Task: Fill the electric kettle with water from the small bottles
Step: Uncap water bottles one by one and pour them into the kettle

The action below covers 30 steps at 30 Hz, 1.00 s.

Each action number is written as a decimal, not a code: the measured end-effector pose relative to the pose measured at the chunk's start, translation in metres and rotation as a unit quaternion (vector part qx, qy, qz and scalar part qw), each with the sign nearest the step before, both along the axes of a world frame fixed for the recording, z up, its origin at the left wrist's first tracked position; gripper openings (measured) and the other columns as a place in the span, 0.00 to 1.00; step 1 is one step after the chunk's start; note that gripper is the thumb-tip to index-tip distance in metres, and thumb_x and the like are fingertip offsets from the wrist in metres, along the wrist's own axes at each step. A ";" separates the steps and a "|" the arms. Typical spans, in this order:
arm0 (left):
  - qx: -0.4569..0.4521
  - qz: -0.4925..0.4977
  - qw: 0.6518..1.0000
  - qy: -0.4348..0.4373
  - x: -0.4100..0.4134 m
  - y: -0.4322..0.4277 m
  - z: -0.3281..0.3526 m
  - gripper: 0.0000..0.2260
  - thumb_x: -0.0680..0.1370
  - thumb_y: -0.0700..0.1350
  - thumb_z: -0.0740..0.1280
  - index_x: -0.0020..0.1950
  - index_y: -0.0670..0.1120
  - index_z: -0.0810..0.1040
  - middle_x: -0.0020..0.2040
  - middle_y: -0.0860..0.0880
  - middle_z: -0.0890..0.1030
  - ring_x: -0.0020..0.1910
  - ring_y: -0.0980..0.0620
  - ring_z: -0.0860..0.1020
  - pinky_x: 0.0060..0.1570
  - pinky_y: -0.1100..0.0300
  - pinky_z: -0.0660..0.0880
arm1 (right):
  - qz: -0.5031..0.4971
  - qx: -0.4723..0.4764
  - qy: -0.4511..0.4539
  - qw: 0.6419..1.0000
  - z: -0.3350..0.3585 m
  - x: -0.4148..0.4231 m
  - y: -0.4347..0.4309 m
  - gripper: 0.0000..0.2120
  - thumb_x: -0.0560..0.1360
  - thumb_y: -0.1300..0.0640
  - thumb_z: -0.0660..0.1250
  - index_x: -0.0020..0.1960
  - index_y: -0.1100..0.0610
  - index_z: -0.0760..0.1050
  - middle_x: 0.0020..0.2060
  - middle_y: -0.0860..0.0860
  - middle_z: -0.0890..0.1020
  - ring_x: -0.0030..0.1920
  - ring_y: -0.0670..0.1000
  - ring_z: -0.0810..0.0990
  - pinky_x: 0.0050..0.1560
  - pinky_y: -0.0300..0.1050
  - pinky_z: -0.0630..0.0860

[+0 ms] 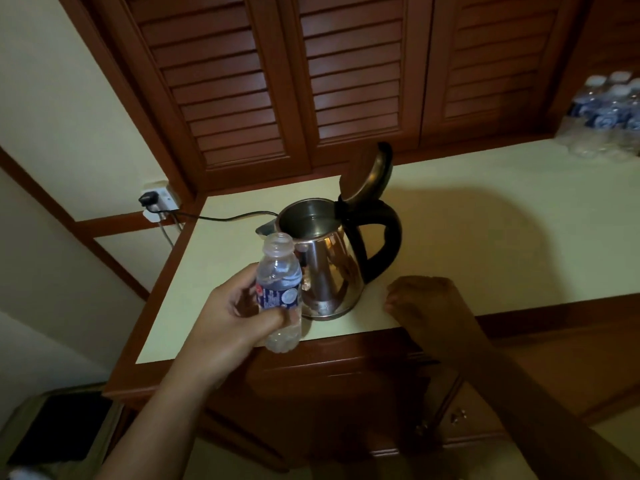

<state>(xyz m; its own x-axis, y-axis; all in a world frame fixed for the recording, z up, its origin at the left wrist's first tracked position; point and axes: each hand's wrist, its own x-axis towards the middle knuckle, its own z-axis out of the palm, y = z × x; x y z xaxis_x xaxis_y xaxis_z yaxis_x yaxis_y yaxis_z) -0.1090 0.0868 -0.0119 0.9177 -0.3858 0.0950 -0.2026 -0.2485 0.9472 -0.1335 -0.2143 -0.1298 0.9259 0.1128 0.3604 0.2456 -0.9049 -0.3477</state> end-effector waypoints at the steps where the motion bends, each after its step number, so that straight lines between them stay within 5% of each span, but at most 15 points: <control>1: 0.011 0.006 1.000 -0.009 0.002 0.001 0.003 0.22 0.74 0.34 0.76 0.63 0.54 0.82 0.55 0.54 0.87 0.56 0.55 0.84 0.49 0.64 0.81 | -0.009 0.014 0.011 1.000 -0.003 0.001 -0.002 0.10 0.79 0.50 0.63 0.49 0.51 0.83 0.53 0.47 0.85 0.53 0.53 0.83 0.54 0.59 0.76; 6: 0.076 0.044 0.994 -0.058 0.017 0.006 0.020 0.23 0.74 0.41 0.78 0.64 0.61 0.81 0.56 0.58 0.86 0.57 0.55 0.82 0.58 0.48 0.79 | -0.072 0.004 0.026 0.997 -0.002 -0.001 0.009 0.24 0.77 0.39 0.60 0.58 0.57 0.81 0.59 0.52 0.83 0.61 0.55 0.79 0.64 0.57 0.73; 11: 0.153 0.092 0.978 -0.104 0.031 0.004 0.037 0.25 0.73 0.44 0.79 0.67 0.62 0.79 0.52 0.60 0.84 0.49 0.69 0.79 0.41 0.67 0.74 | -0.136 -0.064 0.124 0.981 -0.001 0.001 0.015 0.46 0.76 0.27 0.44 0.79 0.61 0.57 0.78 0.58 0.62 0.79 0.56 0.59 0.79 0.56 0.53; 16: 0.262 0.105 0.941 -0.188 0.051 0.003 0.050 0.24 0.72 0.47 0.78 0.66 0.60 0.80 0.53 0.57 0.85 0.50 0.56 0.81 0.44 0.57 0.77 | -0.117 -0.116 0.137 0.977 -0.003 0.001 0.015 0.47 0.76 0.27 0.37 0.81 0.60 0.46 0.81 0.57 0.51 0.81 0.54 0.47 0.80 0.55 0.42; 20: 0.388 0.130 0.864 -0.294 0.065 0.002 0.056 0.29 0.70 0.57 0.75 0.71 0.58 0.77 0.58 0.50 0.83 0.58 0.44 0.78 0.59 0.41 0.75 | -0.117 -0.117 0.129 0.978 -0.003 0.001 0.013 0.48 0.75 0.26 0.32 0.81 0.61 0.49 0.80 0.58 0.54 0.81 0.55 0.50 0.80 0.56 0.45; 24: 0.454 0.140 0.804 -0.358 0.076 0.002 0.056 0.28 0.72 0.55 0.77 0.72 0.57 0.76 0.59 0.48 0.81 0.62 0.42 0.74 0.58 0.40 0.67 | -0.107 -0.109 0.126 0.980 -0.006 0.002 0.012 0.50 0.73 0.25 0.29 0.81 0.60 0.50 0.80 0.57 0.55 0.81 0.53 0.50 0.80 0.56 0.47; 30: 0.470 0.152 0.762 -0.419 0.086 0.001 0.055 0.27 0.71 0.52 0.78 0.70 0.56 0.78 0.60 0.46 0.81 0.61 0.40 0.73 0.55 0.40 0.68 | -0.097 -0.096 0.118 0.984 -0.008 0.003 0.011 0.47 0.74 0.26 0.31 0.81 0.56 0.48 0.81 0.54 0.54 0.81 0.51 0.48 0.80 0.54 0.47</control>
<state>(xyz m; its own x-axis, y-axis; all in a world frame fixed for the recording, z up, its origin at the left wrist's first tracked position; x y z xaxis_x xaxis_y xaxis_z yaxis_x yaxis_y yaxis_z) -0.0230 0.0877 0.0436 0.7477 -0.4263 0.5092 -0.4359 -0.8935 -0.1079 -0.1303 -0.2033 -0.1379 0.9921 -0.0293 0.1217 -0.0054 -0.9813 -0.1924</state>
